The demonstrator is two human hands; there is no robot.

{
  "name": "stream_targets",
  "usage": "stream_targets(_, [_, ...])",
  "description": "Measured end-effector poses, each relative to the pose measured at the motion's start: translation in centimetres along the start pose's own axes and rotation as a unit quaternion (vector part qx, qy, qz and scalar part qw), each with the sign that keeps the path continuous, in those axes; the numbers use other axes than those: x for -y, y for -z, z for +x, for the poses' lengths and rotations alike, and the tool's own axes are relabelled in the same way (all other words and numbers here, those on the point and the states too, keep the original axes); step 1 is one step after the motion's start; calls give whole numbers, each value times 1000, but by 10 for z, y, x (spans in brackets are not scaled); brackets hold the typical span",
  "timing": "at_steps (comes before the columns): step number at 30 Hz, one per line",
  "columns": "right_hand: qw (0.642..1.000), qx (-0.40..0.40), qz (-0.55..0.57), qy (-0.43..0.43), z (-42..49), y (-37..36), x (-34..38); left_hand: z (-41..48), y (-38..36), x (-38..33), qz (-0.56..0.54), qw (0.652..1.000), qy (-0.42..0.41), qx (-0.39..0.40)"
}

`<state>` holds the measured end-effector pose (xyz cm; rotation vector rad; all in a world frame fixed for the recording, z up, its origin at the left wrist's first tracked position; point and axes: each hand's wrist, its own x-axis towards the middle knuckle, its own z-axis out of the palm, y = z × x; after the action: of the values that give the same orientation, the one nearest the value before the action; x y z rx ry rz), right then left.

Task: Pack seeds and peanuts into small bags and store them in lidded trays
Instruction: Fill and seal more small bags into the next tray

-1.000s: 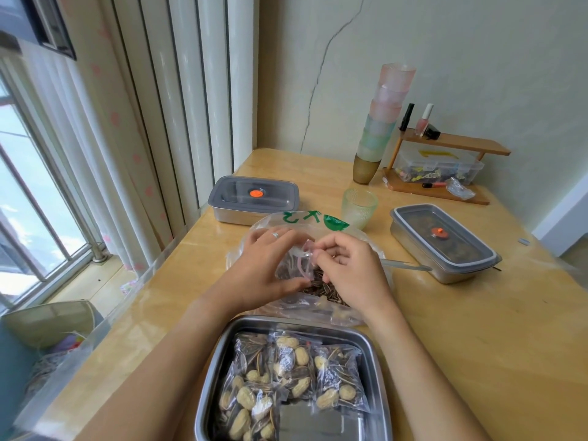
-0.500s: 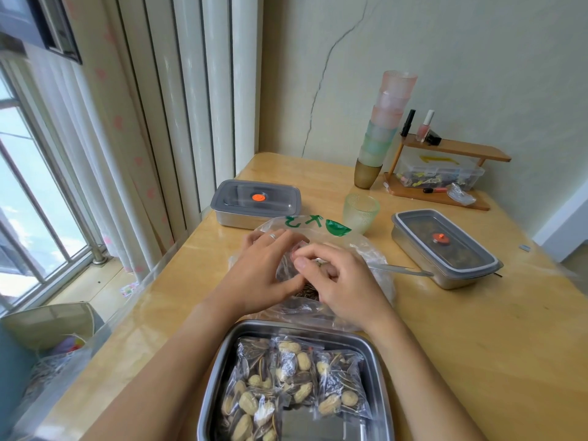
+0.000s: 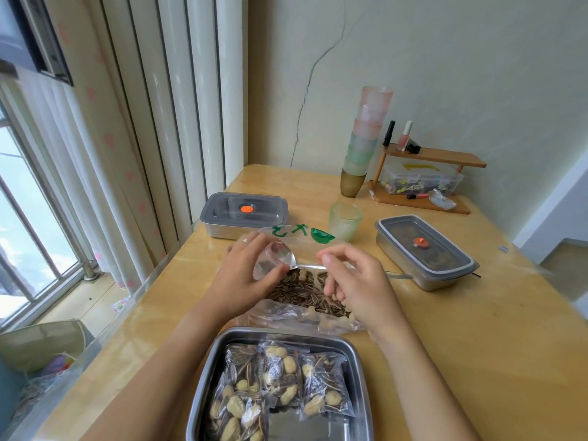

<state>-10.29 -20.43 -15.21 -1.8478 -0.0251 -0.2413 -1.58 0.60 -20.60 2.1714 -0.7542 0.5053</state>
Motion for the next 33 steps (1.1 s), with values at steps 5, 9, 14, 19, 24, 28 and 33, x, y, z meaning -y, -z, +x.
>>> stream_targets(5, [943,-95,191,-258,-18,37,-8,2,11,13,-41,993,96,-56])
stream_targets(9, [887,-147,295,-322,-29,54,-24,5,12,19,-32,988,148,-8])
stream_targets(14, [871,-161,359,-295,-20,59,-35,6,20,11,-56,979,190,54])
stream_targets(19, [921,-160,305,-180,1,46,-21,14,32,1,-75,958,253,113])
stream_targets(24, [971,-105,164,-138,15,24,2,15,24,-6,-43,955,279,94])
stream_targets(28, [989,-139,-10,-50,20,33,23,16,26,-8,-43,957,276,79])
stream_targets(33, [965,-167,-191,66,11,52,54,22,39,-15,-65,962,253,77])
